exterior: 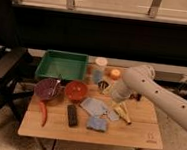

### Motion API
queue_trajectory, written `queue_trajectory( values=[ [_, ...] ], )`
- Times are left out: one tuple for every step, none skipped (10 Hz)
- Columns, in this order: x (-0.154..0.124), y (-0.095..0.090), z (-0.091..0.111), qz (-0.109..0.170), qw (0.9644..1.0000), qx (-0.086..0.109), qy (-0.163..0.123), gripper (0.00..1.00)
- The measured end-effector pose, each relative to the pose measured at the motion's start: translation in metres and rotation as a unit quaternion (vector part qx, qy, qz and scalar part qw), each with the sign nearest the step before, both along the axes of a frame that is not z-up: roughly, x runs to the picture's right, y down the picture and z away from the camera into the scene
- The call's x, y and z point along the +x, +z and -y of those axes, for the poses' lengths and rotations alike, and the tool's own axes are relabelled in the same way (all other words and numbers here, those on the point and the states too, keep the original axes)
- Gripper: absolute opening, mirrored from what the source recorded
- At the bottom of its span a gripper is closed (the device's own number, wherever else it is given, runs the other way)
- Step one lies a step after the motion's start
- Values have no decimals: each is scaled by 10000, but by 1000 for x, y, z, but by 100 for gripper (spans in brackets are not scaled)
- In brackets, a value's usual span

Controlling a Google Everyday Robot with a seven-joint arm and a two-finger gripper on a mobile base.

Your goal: Place towel in metal cup

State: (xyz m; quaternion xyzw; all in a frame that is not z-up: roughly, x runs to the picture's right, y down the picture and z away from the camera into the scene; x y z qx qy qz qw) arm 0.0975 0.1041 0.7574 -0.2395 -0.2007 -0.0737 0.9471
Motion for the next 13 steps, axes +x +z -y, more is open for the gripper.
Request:
queue_trajectory(
  values=[
    [-4, 9, 1, 64, 9999, 69, 50, 65],
    [-6, 15, 0, 95, 9998, 126, 84, 65],
    [-6, 21, 0, 109, 9997, 172, 121, 65],
    [-5, 30, -4, 114, 9996, 177, 167, 65],
    [-4, 36, -8, 112, 9996, 167, 185, 65],
    [-1, 48, -16, 84, 9997, 122, 216, 65],
    [1, 58, -24, 56, 9997, 53, 240, 65],
    [4, 66, -30, 23, 9996, -27, 265, 65],
    [7, 72, -36, -9, 9995, -96, 287, 65],
    [13, 82, -45, -70, 9992, -218, 324, 65],
    [19, 89, -51, -110, 9986, -328, 388, 65],
    [24, 94, -55, -139, 9980, -416, 461, 65],
    [31, 100, -61, -176, 9970, -526, 545, 65]
  ],
)
